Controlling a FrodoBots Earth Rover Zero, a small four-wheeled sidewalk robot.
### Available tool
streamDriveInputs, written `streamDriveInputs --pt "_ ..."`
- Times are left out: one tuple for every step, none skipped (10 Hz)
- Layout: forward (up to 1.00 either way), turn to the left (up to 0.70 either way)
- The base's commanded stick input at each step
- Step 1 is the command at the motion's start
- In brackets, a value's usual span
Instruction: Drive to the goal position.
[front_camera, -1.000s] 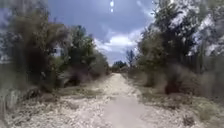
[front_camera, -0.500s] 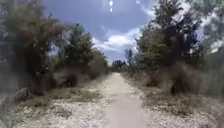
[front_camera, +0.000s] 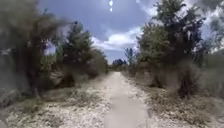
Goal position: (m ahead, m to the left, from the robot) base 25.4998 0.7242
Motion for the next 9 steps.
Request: streamDriveInputs --pt "0.5 0.0" --pt "0.5 0.0" --pt "0.5 0.0" --pt "0.5 0.0" --pt "0.5 0.0" --pt "0.5 0.0" --pt "0.5 0.0" --pt "0.5 0.0" --pt "0.5 0.0"
